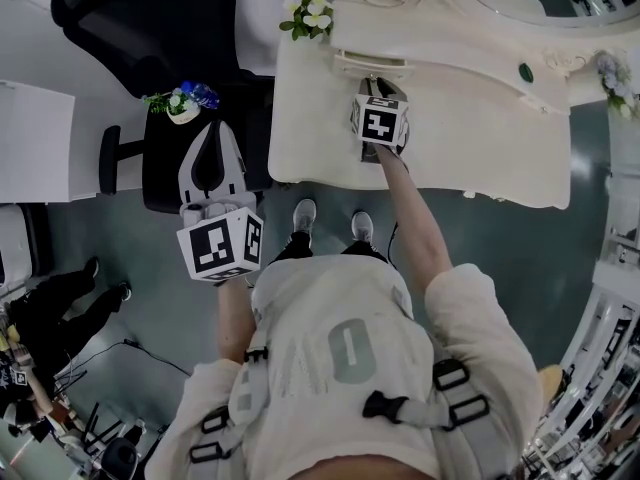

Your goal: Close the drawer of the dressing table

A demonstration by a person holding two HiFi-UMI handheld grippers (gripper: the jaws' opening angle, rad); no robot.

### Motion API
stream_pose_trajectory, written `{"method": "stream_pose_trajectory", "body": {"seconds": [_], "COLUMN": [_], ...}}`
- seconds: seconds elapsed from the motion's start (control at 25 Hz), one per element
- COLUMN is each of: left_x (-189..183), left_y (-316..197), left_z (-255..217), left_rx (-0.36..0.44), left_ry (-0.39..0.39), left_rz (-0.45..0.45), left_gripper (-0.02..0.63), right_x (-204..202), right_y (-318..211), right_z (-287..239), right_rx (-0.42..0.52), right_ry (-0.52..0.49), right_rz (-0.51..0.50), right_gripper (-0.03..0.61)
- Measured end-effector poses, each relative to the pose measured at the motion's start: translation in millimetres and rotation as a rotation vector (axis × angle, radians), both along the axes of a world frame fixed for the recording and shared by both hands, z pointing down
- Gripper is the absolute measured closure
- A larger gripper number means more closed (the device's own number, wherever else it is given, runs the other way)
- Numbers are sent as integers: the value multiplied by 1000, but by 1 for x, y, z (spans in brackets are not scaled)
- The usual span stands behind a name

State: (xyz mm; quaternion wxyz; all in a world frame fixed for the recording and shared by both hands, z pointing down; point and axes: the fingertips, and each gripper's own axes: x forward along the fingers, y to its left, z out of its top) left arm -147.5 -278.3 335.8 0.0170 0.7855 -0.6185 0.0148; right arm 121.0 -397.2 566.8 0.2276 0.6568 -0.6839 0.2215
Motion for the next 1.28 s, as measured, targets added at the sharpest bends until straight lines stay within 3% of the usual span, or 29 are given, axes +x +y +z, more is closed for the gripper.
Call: {"method": "stream_pose_trajectory", "body": {"seconds": [1.28], "left_x": [-1], "left_y": [-9], "left_z": [5], "left_rx": [-15], "left_ry": [-17], "left_rz": [-33], "left_gripper": [594], "right_x": [3], "right_y": [-28], "right_z": [10], "right_rx": [-15], "right_ry": [3], "right_rz": [-12], "right_gripper": [471]}}
